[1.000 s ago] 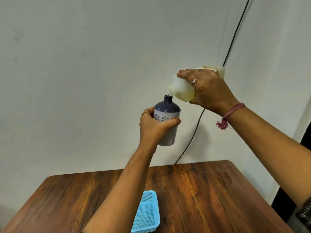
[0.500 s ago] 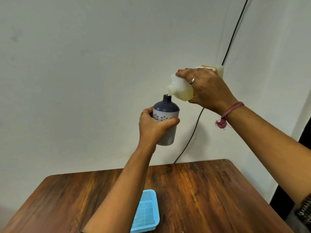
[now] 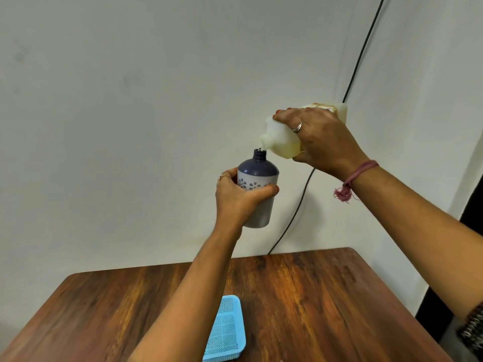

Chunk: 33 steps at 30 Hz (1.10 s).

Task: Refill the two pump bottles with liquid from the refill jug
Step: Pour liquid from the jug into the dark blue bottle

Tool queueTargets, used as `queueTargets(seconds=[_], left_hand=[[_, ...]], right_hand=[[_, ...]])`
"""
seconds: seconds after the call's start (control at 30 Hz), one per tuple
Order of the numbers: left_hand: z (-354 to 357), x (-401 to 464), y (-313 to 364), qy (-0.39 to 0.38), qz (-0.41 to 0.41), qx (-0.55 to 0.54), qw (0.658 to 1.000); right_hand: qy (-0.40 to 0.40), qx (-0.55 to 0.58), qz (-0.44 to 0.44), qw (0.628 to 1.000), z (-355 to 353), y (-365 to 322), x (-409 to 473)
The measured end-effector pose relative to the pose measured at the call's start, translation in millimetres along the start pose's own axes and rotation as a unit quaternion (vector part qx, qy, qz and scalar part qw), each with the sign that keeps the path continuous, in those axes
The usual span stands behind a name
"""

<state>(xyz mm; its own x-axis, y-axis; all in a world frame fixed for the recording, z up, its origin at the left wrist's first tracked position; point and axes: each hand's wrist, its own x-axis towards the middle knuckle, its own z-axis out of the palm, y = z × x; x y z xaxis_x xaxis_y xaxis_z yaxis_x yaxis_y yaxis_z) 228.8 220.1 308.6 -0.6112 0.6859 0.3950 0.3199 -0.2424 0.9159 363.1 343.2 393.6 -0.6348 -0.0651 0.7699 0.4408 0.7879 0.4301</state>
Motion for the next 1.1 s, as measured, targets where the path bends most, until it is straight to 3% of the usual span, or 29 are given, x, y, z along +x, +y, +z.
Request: queueTargets(seconds=[1.1], left_hand=[[1.8, -5.9, 1.2, -0.005, 0.0, -0.01, 1.0]], right_hand=[[-0.005, -0.012, -0.001, 1.0, -6.4, -3.0, -4.5]])
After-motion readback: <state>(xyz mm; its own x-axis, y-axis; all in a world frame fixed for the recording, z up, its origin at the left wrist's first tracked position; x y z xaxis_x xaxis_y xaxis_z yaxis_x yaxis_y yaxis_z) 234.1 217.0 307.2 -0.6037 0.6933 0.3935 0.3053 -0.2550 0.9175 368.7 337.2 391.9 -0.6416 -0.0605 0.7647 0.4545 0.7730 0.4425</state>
